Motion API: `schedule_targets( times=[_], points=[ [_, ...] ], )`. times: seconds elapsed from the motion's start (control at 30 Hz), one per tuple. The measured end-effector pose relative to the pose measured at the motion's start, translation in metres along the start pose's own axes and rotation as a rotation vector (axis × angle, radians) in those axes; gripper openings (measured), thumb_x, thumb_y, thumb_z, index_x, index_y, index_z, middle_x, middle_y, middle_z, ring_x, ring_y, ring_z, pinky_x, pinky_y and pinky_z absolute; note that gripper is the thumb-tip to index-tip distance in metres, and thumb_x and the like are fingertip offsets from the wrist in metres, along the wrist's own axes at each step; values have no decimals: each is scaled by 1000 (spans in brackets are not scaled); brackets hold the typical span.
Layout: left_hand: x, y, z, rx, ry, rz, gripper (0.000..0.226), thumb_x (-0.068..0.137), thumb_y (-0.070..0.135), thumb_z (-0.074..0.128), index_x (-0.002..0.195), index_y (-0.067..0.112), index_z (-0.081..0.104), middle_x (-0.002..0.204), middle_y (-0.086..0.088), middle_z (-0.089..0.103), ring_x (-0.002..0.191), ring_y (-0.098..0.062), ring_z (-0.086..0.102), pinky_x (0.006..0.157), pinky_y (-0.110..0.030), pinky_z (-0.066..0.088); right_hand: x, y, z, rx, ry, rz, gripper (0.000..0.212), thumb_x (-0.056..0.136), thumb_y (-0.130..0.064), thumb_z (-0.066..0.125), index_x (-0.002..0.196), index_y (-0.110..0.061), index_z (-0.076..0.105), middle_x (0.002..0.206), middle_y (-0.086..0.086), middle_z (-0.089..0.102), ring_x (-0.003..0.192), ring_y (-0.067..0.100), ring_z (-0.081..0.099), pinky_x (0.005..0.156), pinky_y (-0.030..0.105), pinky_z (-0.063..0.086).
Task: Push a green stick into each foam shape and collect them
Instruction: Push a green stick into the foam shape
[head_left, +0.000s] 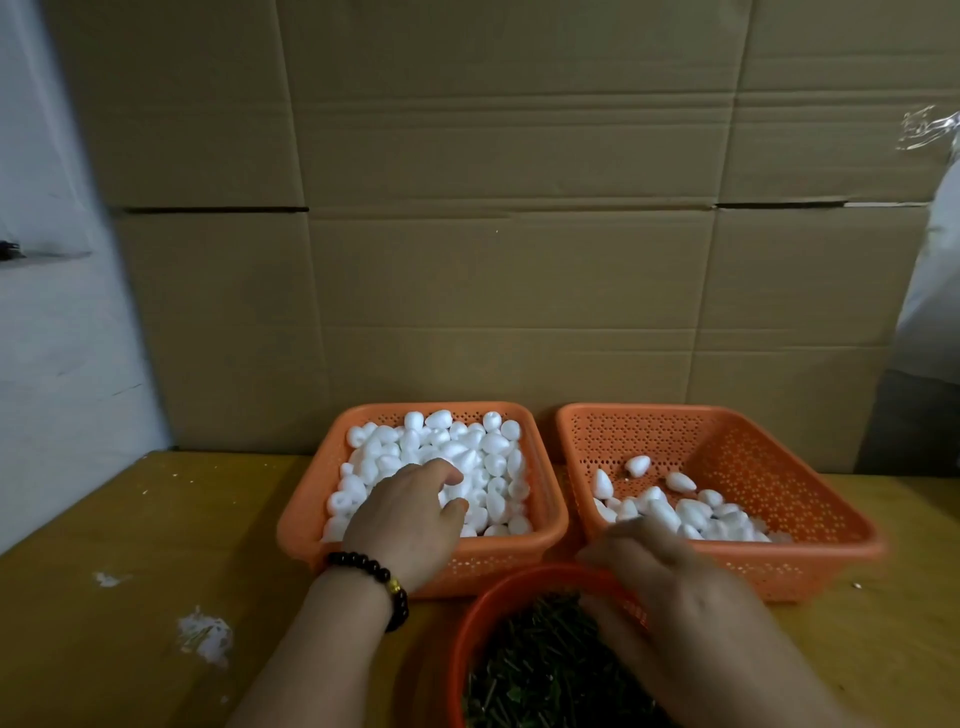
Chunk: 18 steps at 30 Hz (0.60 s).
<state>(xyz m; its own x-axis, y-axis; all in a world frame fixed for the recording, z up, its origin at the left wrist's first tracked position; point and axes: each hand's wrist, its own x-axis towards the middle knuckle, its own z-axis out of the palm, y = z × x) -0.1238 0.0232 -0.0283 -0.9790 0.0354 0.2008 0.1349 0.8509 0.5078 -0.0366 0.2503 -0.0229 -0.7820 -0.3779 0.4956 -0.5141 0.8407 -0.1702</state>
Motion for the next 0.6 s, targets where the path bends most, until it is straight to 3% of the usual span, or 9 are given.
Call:
schedule_targets(
  times=[0.1,0.17,0.23,0.4,0.6],
  points=[
    [20,-6,-7,46,-146,-50,35,93,36,49,128,33,52,124,10,55,91,0,54,74,-19,42,-4,-8,14,-47,-322,5,57,81,-63,53,133,-44,38,131,-24,41,120,3,45,101,27,42],
    [31,-8,-10,88,-233,-74,37,93,35,50,130,31,52,126,7,54,97,-4,55,82,-21,44,-5,-11,21,-80,-483,5,52,90,-54,49,137,-44,28,135,-17,38,129,9,39,108,33,35],
    [40,-8,-12,183,-312,-71,41,91,34,53,132,30,51,129,5,53,106,-10,52,91,-23,42,-8,-13,29,-62,-492,-30,44,97,-46,42,138,-45,27,132,-12,40,127,9,41,106,32,36],
    [51,-1,-12,367,-516,-25,56,86,32,65,139,26,46,140,2,49,121,-15,51,95,-26,45,-11,-12,38,-130,-528,-85,40,98,-50,32,137,-44,28,129,-1,44,127,15,39,108,36,31],
    [53,19,-10,521,-542,49,53,91,27,60,142,24,44,136,-1,53,118,-18,54,94,-29,47,-7,-18,38,-131,-484,-113,35,99,-44,35,133,-34,39,120,1,48,118,16,46,103,30,33]
  ],
)
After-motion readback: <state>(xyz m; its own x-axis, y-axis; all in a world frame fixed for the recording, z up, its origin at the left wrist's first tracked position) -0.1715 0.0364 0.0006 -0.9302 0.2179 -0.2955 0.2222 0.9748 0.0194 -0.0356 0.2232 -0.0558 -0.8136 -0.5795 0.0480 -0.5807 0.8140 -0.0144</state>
